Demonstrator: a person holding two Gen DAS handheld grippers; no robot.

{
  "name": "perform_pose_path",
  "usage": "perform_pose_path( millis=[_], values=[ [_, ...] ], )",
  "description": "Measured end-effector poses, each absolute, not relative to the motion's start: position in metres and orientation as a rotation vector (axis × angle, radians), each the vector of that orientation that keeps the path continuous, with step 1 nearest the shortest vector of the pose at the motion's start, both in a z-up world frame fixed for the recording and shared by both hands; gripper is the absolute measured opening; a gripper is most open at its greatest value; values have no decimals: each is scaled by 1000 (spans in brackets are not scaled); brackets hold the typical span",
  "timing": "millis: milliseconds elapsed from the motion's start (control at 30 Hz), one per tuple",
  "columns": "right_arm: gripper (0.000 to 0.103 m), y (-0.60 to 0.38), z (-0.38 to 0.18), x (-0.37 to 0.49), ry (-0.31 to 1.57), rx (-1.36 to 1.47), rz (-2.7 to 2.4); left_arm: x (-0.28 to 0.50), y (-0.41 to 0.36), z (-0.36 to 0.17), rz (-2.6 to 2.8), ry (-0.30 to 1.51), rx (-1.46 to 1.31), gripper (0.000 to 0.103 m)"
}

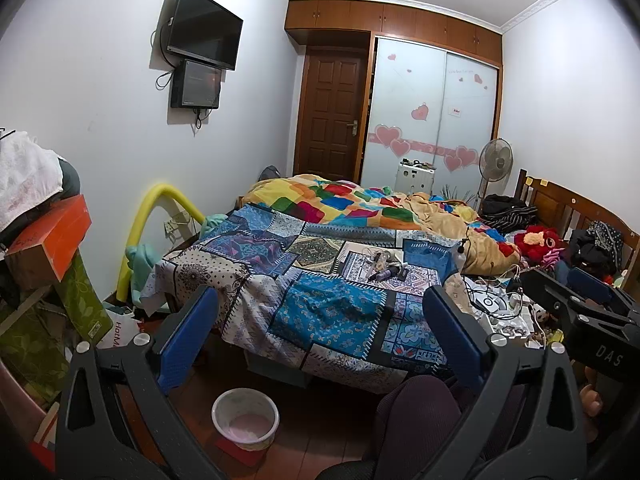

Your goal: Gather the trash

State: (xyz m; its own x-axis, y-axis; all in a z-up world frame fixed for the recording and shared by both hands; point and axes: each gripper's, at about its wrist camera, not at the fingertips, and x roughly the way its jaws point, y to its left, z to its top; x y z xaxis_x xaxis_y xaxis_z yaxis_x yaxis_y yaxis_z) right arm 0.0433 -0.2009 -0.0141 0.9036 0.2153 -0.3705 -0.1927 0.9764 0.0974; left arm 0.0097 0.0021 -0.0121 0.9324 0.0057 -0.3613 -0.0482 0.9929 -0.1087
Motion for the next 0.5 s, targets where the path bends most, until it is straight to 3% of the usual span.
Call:
perform_pose_path(
  millis=[500],
  values=[
    [99,-202,-12,42,386,57,208,10,3,-12,28,370,-117,103]
  ],
)
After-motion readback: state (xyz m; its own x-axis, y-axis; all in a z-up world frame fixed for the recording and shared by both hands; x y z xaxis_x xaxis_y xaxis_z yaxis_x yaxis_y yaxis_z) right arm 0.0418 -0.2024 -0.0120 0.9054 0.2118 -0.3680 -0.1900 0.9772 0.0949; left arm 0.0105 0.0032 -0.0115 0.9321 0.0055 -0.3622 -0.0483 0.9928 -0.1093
